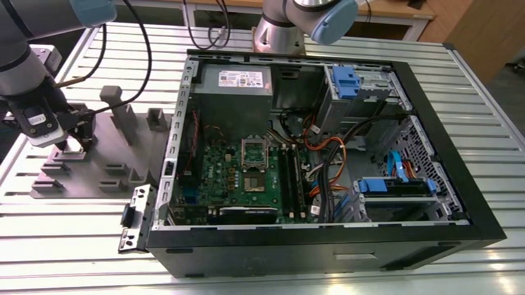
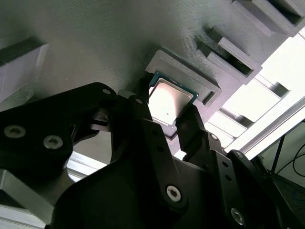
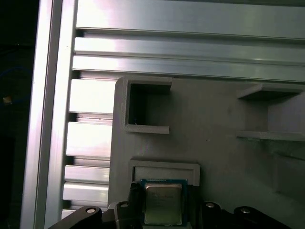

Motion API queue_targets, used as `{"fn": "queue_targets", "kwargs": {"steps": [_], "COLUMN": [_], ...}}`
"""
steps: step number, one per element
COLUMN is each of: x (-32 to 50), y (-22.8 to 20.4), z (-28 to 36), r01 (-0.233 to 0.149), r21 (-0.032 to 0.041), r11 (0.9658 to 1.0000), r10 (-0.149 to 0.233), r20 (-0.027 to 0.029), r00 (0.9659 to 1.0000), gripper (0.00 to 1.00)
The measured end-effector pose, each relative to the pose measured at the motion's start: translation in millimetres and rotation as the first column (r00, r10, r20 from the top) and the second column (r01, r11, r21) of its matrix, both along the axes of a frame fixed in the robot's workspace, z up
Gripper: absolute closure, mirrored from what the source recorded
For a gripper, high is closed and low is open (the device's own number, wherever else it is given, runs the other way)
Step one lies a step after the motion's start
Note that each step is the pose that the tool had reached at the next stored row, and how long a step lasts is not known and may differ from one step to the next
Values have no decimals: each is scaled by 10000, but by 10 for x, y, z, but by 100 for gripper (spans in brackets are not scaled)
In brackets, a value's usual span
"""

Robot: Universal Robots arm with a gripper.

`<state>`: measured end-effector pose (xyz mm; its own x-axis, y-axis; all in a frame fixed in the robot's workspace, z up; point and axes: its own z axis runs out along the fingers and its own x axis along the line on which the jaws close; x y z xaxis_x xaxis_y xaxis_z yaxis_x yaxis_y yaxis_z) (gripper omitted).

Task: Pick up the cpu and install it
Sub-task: 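Pick up the cpu and move it towards the insertion slot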

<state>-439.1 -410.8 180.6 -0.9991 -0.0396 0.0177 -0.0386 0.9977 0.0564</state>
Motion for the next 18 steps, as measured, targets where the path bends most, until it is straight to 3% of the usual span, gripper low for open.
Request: {"fn": "queue_targets", "kwargs": {"steps": [7, 8, 18], "x": [0, 0, 0], "y": [0, 0, 0], "z": [-2, -2, 14], "r01": [0, 0, 0], "r21": [1, 1, 0], "r11": [10000, 10000, 10000], "r10": [0, 0, 0], "r20": [1, 1, 1], "r00": [10000, 10000, 10000], "gripper": [51, 45, 45]}}
